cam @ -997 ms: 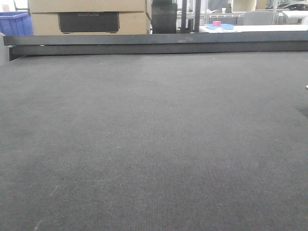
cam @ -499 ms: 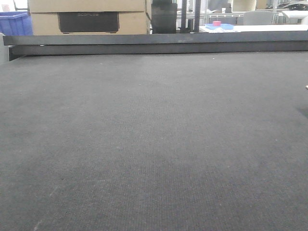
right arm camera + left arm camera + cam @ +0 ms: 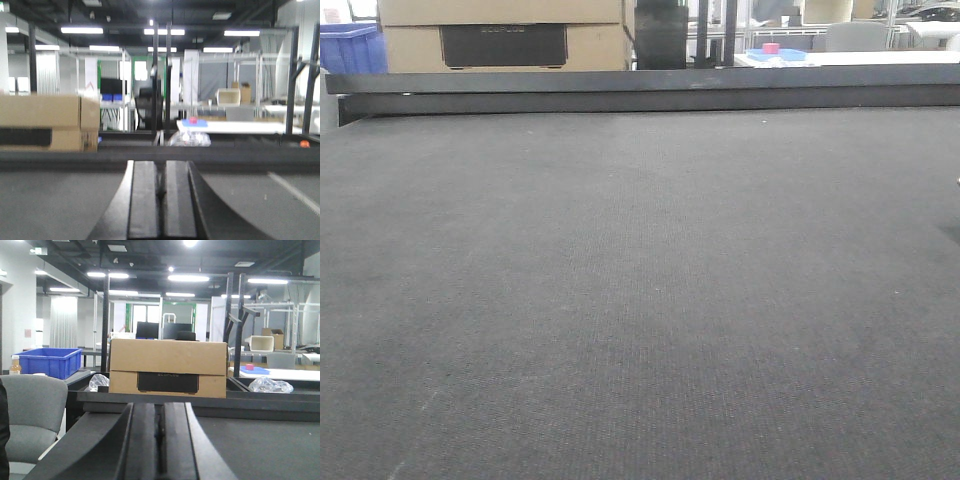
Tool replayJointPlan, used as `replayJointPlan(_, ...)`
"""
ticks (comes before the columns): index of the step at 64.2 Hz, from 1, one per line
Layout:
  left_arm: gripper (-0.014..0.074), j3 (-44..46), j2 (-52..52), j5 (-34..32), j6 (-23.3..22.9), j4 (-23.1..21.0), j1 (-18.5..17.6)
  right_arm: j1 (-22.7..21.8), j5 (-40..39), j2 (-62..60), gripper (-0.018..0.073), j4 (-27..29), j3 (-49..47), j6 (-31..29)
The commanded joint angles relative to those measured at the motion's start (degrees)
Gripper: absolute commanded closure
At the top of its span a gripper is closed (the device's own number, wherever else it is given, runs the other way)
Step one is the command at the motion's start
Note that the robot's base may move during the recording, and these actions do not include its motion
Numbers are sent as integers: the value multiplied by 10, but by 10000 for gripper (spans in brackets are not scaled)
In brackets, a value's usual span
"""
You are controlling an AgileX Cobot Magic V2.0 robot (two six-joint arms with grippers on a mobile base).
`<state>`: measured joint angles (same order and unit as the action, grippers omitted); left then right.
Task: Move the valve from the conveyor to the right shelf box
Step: 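Lower both grippers over the two white valves on the conveyor belt, then close left and right grippers around the bodies of the white valves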
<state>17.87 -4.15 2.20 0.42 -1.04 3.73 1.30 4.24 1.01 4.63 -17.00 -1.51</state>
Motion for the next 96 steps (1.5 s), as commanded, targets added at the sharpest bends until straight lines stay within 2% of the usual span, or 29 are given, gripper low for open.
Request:
replayJointPlan(1,617,67,-40,71,0,4,-1,0,42,28,678,1,-58,1)
replayJointPlan(4,521,100,-67,106,0,14,-1,0,54,43,622,1,-83,1)
replayJointPlan(13,229,176,-143,158,0,20,-1,0,73,94,305,1,-127,1)
replayJointPlan(16,162,197,-168,177,0,20,-1,0,73,113,149,1,-134,1)
replayJointPlan(21,76,231,-212,230,0,20,-1,0,73,144,-19,-6,-135,1)
replayJointPlan(27,-1,271,-270,281,0,18,-9,0,54,182,-9,-23,-139,1)
replayJointPlan(31,-5,295,-301,304,-10,17,-23,0,45,211,-9,-23,-151,1)
replayJointPlan(34,-5,316,-322,324,-11,10,-33,0,68,232,-9,-23,-175,1)
replayJointPlan(43,-5,363,-366,367,-11,10,-58,0,231,338,-9,-30,-295,0)
replayJointPlan(56,-5,375,-378,365,-11,10,-83,0,456,505,-9,-31,-469,-17)
replayJointPlan(70,-5,375,-378,364,-11,10,-88,0,611,669,-9,-31,-611,-49)
replayJointPlan(77,-5,375,-378,363,-11,10,-87,0,656,737,-9,-31,-646,-53)
replayJointPlan(96,-5,375,-378,363,-11,10,-87,-2,657,885,-9,-31,-665,-66)
